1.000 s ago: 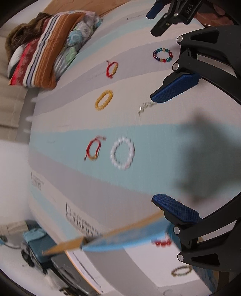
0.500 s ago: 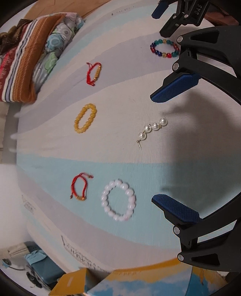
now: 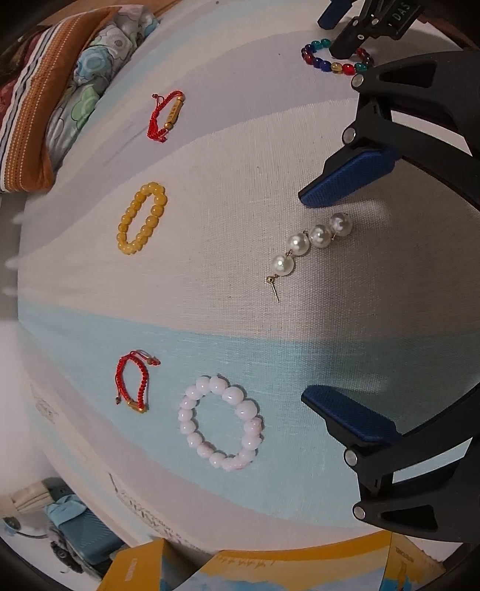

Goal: Organize jewelry
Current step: 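Grasp the pearl earring with the left tool while the right tool grasps the multicolour bead bracelet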

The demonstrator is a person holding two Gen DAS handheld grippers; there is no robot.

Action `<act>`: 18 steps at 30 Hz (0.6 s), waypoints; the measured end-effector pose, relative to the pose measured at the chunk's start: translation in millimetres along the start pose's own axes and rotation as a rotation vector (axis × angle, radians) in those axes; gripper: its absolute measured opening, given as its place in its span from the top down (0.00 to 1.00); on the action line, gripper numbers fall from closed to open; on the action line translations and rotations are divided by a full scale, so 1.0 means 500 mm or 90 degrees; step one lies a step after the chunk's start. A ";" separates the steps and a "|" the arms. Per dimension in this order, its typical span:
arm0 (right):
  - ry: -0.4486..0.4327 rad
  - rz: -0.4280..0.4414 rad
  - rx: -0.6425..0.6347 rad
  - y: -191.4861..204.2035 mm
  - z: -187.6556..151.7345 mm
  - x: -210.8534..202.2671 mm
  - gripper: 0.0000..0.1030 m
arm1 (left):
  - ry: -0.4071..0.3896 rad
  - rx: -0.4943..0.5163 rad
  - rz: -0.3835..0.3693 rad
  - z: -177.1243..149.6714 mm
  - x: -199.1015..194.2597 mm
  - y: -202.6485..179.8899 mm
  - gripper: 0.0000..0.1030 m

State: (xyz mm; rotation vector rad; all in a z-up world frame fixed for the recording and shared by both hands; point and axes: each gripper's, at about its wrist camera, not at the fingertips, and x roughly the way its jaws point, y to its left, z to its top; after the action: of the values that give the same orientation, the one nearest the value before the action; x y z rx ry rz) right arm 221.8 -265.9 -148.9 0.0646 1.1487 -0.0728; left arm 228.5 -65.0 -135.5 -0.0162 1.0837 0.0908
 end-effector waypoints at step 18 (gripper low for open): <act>0.000 0.021 -0.048 0.034 0.001 -0.013 0.90 | 0.011 0.020 -0.031 -0.013 -0.024 -0.003 0.74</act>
State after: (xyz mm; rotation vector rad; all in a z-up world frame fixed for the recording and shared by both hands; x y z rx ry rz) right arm 221.2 -248.8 -142.4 0.0171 1.1490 0.0004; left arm 217.3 -67.9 -128.3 -0.0152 1.1004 0.0294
